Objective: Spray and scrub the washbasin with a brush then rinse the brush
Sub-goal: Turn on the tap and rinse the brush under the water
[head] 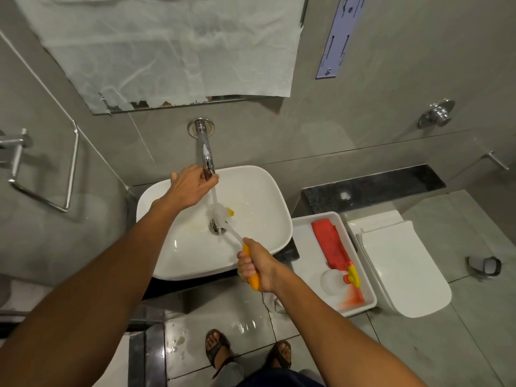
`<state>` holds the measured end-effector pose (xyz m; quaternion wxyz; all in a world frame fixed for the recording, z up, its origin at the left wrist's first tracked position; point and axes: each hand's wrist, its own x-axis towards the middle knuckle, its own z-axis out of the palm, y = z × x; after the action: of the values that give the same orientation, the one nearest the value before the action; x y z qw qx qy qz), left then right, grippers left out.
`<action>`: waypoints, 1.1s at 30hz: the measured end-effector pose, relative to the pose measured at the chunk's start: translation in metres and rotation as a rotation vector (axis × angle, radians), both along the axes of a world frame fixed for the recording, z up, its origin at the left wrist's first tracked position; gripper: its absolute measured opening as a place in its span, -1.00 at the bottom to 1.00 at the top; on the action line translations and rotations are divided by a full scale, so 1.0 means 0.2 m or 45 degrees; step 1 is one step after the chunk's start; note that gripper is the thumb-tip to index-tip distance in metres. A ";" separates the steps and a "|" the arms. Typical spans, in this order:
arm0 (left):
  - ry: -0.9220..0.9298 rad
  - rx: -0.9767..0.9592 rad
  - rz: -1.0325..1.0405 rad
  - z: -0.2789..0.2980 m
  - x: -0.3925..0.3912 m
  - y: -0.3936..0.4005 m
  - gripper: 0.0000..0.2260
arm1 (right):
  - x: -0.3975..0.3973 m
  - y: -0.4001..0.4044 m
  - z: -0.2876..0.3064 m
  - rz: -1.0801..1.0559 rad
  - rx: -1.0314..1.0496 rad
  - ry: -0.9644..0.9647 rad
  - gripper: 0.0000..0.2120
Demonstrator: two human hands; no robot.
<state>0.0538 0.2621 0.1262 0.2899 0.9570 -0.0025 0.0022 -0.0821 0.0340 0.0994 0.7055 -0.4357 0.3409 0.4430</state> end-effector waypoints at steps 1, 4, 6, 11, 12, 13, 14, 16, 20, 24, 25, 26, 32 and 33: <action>0.006 -0.024 0.017 0.01 0.01 0.01 -0.64 | 0.00 -0.03 0.00 -0.034 0.122 0.086 -0.53; 0.019 -0.110 0.084 0.04 0.03 0.05 -0.64 | -0.01 -0.09 -0.02 -0.121 0.446 0.260 -0.56; 0.056 -0.189 0.119 0.08 0.05 0.06 -0.62 | -0.03 -0.11 -0.03 -0.144 0.554 0.303 -0.59; 0.243 -0.459 0.185 0.10 0.05 0.09 -0.52 | -0.05 -0.12 -0.02 -0.126 0.524 0.280 -0.60; 0.261 -0.488 0.182 0.11 0.05 0.09 -0.51 | -0.05 -0.12 -0.01 -0.112 0.483 0.251 -0.59; 0.271 -0.502 0.174 0.11 0.05 0.09 -0.50 | -0.05 -0.11 -0.01 -0.093 0.428 0.214 -0.58; 0.276 -0.509 0.168 0.11 0.05 0.09 -0.50 | -0.05 -0.10 0.00 -0.073 0.361 0.173 -0.56; 0.287 -0.518 0.171 0.11 0.05 0.09 -0.54 | -0.04 -0.09 0.01 -0.024 0.184 0.072 -0.53; 0.298 -0.516 0.172 0.11 0.04 0.09 -0.57 | -0.04 -0.03 0.02 0.173 -0.384 -0.291 -0.52; 0.307 -0.515 0.168 0.12 0.04 0.08 -0.60 | -0.06 0.03 -0.04 0.782 -1.158 -0.879 -0.39; 0.310 -0.509 0.165 0.12 0.04 0.08 -0.60 | -0.06 0.04 -0.05 0.831 -1.239 -0.947 -0.40; 0.312 -0.501 0.160 0.12 0.04 0.08 -0.60 | -0.07 0.04 -0.06 0.854 -1.285 -0.965 -0.44; 0.353 -0.533 0.096 0.12 0.03 0.10 -0.62 | -0.05 0.04 -0.06 0.476 -0.876 -0.688 -0.44; 0.354 -0.551 0.085 0.11 0.03 0.10 -0.63 | -0.04 0.03 -0.05 0.347 -0.683 -0.550 -0.46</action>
<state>0.0594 0.2816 0.1479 0.4852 0.8634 0.0696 -0.1194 -0.0895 0.0404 0.0891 0.5563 -0.7301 0.2268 0.3256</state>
